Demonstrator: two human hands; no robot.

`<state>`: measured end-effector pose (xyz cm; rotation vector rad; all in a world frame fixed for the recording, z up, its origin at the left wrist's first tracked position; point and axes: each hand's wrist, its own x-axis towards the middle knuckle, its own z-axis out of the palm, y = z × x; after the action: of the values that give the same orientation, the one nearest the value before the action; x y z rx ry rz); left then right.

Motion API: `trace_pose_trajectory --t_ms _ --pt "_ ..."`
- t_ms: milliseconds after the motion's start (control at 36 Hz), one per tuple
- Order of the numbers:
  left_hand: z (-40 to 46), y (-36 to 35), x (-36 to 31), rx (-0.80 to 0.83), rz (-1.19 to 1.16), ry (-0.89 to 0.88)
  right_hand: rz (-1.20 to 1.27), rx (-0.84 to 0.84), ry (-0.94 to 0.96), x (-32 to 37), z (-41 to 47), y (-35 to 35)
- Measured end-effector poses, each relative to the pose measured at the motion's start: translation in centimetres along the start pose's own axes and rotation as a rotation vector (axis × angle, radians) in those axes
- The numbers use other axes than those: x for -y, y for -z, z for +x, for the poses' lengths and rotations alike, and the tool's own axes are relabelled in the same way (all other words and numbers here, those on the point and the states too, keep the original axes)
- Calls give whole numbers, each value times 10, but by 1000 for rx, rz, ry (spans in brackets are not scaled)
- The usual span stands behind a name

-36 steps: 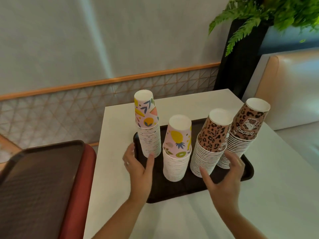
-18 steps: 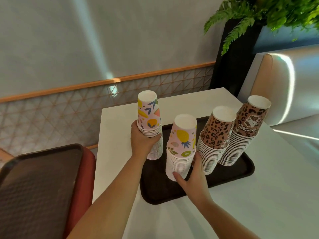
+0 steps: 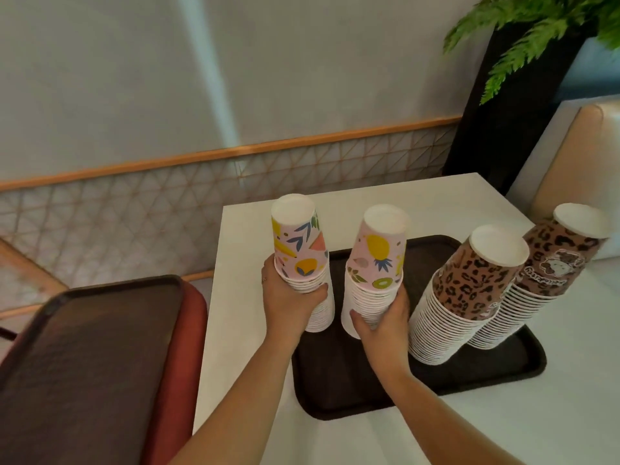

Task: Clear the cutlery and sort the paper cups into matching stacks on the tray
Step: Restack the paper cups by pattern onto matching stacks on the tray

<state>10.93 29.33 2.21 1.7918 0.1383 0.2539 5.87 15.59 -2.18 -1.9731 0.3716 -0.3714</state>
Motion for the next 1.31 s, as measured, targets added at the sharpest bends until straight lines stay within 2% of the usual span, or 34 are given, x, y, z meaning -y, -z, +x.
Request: trace_pose_trajectory --t_ms 167,222,306,500,778,1000,1139,1306 --pt "-4 -6 -11 24 -9 -22 42 -68 33 7 13 1" --pt "58 -6 21 -85 25 38 20 0 10 -1 66 -62" --pt "65 -5 21 -78 59 5 26 -17 -7 10 73 -67" --pt "65 -12 10 -77 44 -31 54 -75 48 13 84 -66" --pt "77 -15 9 -77 63 -38 55 -118 8 15 99 -74" --pt "79 -14 12 -66 73 -42 100 -88 -8 20 105 -75" --pt "71 -9 9 -50 92 15 104 -86 -14 18 99 -74" --pt "29 -6 17 -136 183 105 82 6 25 16 61 -55"
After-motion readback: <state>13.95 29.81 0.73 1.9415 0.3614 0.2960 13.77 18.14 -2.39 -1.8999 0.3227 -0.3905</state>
